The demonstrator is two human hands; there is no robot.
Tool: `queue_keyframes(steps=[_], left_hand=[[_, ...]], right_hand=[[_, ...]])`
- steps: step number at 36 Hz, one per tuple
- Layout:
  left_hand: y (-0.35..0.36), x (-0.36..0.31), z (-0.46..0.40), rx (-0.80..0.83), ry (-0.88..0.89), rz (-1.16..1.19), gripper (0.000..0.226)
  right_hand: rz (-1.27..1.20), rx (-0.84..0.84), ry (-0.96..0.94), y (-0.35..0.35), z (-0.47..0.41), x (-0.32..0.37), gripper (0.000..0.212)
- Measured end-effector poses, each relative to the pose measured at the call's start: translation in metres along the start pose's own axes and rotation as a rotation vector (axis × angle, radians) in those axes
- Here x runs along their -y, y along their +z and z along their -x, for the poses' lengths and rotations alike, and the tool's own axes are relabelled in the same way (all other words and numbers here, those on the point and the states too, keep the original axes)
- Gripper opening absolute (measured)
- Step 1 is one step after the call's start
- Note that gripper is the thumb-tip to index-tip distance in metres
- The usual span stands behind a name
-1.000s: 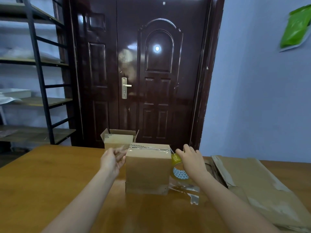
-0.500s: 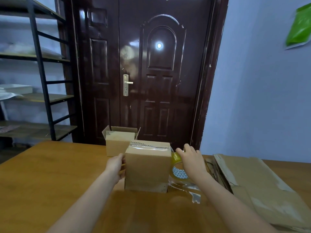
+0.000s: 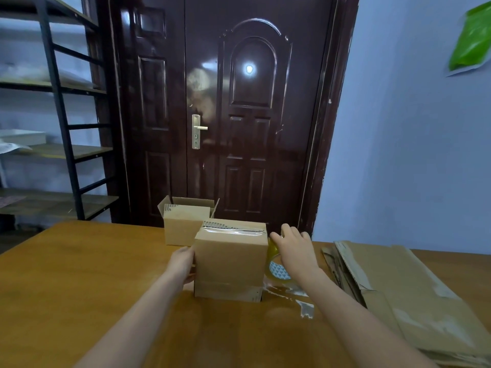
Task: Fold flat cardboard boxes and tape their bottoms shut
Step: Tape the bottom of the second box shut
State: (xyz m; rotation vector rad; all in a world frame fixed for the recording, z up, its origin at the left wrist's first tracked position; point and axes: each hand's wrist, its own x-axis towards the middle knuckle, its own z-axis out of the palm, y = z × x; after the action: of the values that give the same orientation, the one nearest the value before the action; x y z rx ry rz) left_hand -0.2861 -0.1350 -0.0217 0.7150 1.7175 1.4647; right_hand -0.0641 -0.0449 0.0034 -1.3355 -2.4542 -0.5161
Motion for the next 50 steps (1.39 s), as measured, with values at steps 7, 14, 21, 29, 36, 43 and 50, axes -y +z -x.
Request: queue_keyframes(steps=[7, 14, 21, 29, 36, 43, 50], left_hand=[[-0.002, -0.007, 0.0, -0.038, 0.311, -0.142, 0.017], [-0.015, -0.015, 0.002, 0.003, 0.379, -0.283, 0.017], [-0.022, -0.051, 0.005, -0.12, 0.325, -0.429, 0.031], [0.014, -0.067, 0.018, 0.198, 0.798, -1.095, 0.056], [0.021, -0.071, 0.019, 0.334, 0.688, -1.421, 0.052], [0.032, -0.084, 0.025, 0.379, 0.593, -1.516, 0.045], [0.032, -0.069, 0.032, 0.356, 0.669, -1.494, 0.044]], right_hand=[[0.147, 0.031, -0.071, -0.01, -0.004, 0.007, 0.045], [0.187, 0.048, -0.081, -0.015, -0.002, 0.006, 0.043], [0.204, 0.093, -0.147, -0.019, -0.002, 0.005, 0.06], [0.164, 0.08, -0.141, -0.022, 0.004, 0.009, 0.058], [0.049, 0.054, -0.065, -0.02, 0.01, 0.008, 0.05], [-0.088, -0.04, 0.019, -0.008, 0.016, 0.013, 0.04], [-0.134, -0.115, 0.094, 0.004, 0.017, 0.011, 0.048]])
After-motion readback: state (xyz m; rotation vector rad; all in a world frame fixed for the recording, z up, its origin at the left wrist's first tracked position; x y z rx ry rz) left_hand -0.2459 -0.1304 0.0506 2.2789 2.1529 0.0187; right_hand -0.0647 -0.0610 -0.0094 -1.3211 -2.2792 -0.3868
